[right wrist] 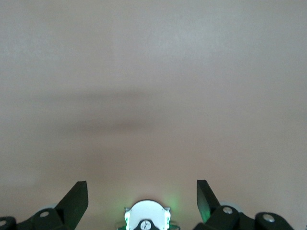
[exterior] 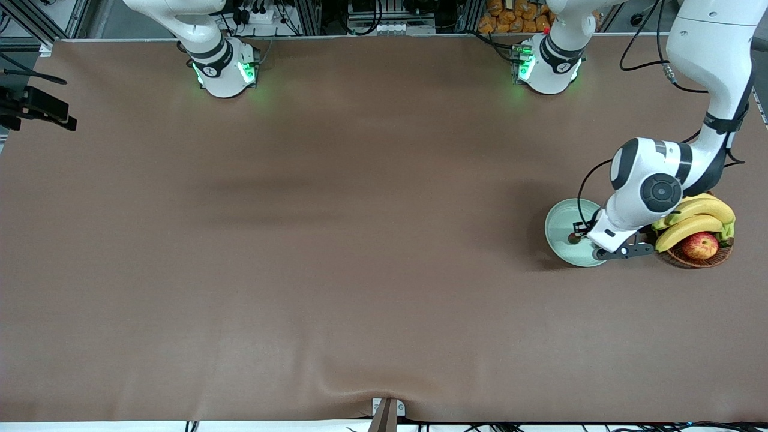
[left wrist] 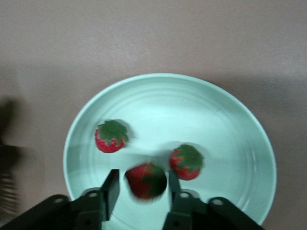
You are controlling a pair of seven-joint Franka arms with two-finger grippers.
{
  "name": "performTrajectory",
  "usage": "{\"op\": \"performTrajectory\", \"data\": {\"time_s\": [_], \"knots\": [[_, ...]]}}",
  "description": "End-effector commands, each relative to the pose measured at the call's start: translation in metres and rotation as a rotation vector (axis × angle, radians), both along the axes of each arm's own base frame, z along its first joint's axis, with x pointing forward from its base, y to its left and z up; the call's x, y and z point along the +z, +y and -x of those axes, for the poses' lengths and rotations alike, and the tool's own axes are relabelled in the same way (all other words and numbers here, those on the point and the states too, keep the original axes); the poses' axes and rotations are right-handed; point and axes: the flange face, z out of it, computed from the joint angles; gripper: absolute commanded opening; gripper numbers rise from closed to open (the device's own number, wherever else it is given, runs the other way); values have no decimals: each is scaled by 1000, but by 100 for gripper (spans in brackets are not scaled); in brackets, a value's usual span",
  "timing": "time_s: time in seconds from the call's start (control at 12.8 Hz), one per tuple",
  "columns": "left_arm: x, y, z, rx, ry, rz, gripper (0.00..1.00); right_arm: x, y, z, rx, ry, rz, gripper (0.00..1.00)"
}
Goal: Collect all strawberries into plate
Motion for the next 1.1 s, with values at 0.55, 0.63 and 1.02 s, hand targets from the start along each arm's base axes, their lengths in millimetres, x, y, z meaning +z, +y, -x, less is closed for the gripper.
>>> {"op": "performTrajectory", "data": {"time_s": [0.55,0.63,1.02], "knots": [[244,-68,-51,33,14,43,100,-33,-5,-25,-11,31,27,100],[269,-74,-52,33,12,58,100,-32,-5,-24,-11,31,27,100],[379,-92,-14,16,-49,26,100,-22,-4,-21,-26,9,17,100]]}}
